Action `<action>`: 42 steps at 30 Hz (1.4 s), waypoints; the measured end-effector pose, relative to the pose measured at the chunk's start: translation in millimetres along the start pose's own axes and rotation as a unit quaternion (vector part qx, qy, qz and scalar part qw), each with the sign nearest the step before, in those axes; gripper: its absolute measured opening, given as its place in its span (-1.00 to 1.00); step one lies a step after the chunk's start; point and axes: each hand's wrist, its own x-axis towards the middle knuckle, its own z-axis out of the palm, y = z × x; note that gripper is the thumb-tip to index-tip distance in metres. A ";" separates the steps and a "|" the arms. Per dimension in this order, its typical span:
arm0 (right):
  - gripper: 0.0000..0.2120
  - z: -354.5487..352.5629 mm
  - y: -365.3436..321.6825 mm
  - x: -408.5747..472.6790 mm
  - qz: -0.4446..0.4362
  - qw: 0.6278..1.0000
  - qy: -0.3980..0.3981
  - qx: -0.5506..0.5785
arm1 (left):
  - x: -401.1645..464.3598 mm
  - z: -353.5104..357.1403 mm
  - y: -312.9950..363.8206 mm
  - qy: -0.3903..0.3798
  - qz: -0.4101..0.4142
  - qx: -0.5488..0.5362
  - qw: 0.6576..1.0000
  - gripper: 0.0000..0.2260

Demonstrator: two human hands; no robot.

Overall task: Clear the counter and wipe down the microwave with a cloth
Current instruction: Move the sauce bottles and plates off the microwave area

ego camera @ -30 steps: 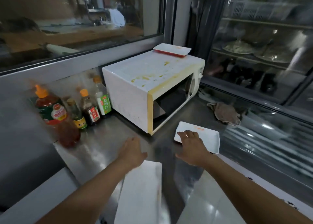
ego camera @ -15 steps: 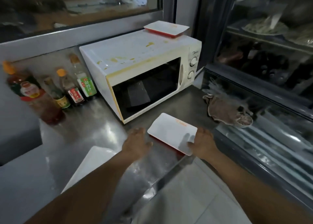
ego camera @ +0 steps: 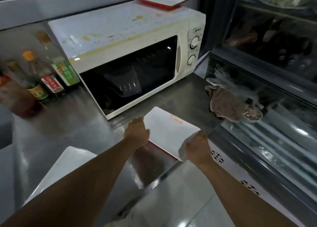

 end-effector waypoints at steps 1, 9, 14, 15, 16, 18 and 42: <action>-0.43 1.9 -0.9 1.4 0.008 1.000 0.005 0.021 | 4.3 1.2 -0.4 0.005 -0.002 0.005 1.000 -0.53; -0.49 8.0 -13.4 3.1 0.017 0.997 0.040 0.065 | 13.8 -5.9 -22.6 0.007 -0.104 -0.079 0.991 -0.66; -0.51 6.7 -34.7 -5.8 -0.033 0.997 0.044 0.054 | -7.8 -13.1 -58.1 0.029 -0.152 -0.125 0.980 -0.65; -0.53 6.4 -40.8 -8.6 -0.042 0.997 0.039 0.060 | -14.4 -16.5 -66.6 0.034 -0.157 -0.125 0.979 -0.66; -0.56 6.1 -44.3 -10.8 -0.046 0.996 0.034 0.067 | -19.4 -18.1 -73.2 0.037 -0.156 -0.127 0.979 -0.67; -0.59 6.0 -54.3 -16.1 -0.062 0.996 0.017 0.067 | -30.4 -23.2 -89.0 0.040 -0.164 -0.140 0.976 -0.74; -0.76 60.7 -192.4 -51.1 -0.426 0.883 -0.185 -0.071 | -224.1 -24.9 -149.8 0.202 -0.497 -0.204 0.819 -0.97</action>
